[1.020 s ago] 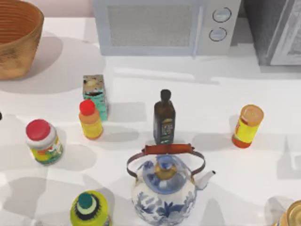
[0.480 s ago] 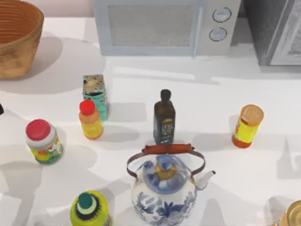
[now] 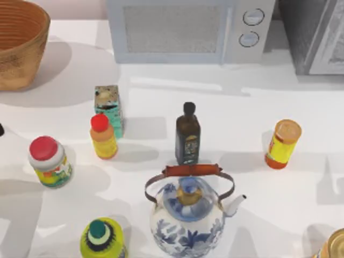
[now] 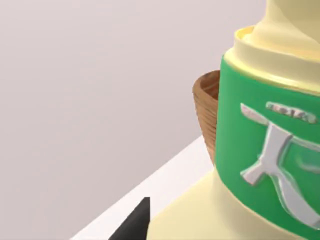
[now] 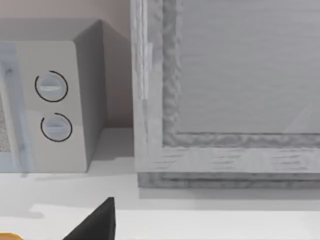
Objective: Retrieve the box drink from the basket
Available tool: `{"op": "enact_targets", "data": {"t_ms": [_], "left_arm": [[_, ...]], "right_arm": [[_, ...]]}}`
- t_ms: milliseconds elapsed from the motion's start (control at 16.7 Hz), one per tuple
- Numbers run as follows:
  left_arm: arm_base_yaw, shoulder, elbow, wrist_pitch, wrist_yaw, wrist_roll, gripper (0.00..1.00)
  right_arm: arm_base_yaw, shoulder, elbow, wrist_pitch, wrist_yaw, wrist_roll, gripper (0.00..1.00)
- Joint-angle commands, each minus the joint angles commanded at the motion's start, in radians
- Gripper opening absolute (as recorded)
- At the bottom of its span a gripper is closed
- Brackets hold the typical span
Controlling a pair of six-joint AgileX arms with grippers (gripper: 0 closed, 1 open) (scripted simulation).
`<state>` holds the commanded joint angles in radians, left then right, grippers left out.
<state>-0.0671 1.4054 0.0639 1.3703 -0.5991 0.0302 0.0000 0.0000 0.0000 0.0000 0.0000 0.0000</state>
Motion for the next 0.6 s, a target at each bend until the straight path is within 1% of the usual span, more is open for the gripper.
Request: {"op": "enact_targets", "data": {"t_ms": [180, 600], "left_arm": [[0.000, 0.000, 0.000, 0.000, 0.000, 0.000, 0.00], [0.000, 0.000, 0.000, 0.000, 0.000, 0.000, 0.53]], "right_arm": [[0.000, 0.000, 0.000, 0.000, 0.000, 0.000, 1.00], [0.000, 0.000, 0.000, 0.000, 0.000, 0.000, 1.00]]}}
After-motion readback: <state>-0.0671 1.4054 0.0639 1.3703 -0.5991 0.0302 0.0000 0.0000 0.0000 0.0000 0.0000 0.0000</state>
